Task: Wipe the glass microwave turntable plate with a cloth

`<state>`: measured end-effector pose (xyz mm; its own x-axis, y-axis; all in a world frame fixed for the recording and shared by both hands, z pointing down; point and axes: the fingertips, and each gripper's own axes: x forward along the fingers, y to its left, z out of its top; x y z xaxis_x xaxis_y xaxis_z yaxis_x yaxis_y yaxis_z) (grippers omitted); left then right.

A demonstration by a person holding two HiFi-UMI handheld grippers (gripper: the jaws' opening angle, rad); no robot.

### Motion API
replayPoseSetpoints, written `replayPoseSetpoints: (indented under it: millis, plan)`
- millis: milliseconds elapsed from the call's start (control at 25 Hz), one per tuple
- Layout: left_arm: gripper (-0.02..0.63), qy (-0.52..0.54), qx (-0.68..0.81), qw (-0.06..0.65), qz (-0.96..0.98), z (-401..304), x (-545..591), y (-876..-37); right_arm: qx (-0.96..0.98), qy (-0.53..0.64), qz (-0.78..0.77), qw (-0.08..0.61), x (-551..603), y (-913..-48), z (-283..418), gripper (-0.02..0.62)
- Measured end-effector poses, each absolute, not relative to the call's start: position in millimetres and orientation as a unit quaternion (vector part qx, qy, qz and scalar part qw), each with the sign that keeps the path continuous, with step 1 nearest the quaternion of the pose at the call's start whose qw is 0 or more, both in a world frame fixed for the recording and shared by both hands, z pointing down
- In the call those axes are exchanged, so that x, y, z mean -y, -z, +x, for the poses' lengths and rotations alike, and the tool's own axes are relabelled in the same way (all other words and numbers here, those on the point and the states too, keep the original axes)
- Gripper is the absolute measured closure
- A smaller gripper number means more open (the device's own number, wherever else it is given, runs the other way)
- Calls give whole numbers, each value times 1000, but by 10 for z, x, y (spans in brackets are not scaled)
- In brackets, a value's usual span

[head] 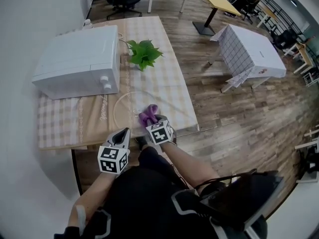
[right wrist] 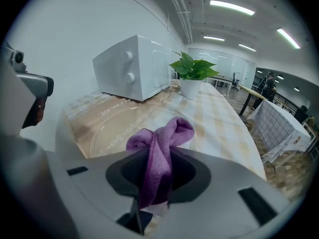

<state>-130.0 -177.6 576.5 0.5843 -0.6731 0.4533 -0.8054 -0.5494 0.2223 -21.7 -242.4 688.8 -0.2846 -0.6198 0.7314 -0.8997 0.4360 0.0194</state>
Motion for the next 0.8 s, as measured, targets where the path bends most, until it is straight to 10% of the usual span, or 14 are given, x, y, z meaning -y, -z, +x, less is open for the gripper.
replayPoseSetpoints:
  millis: [800]
  plan:
    - [601,-148,421,194,874,-1208,1680,-5671,770,-172,522,325,2319,-6505,22,495]
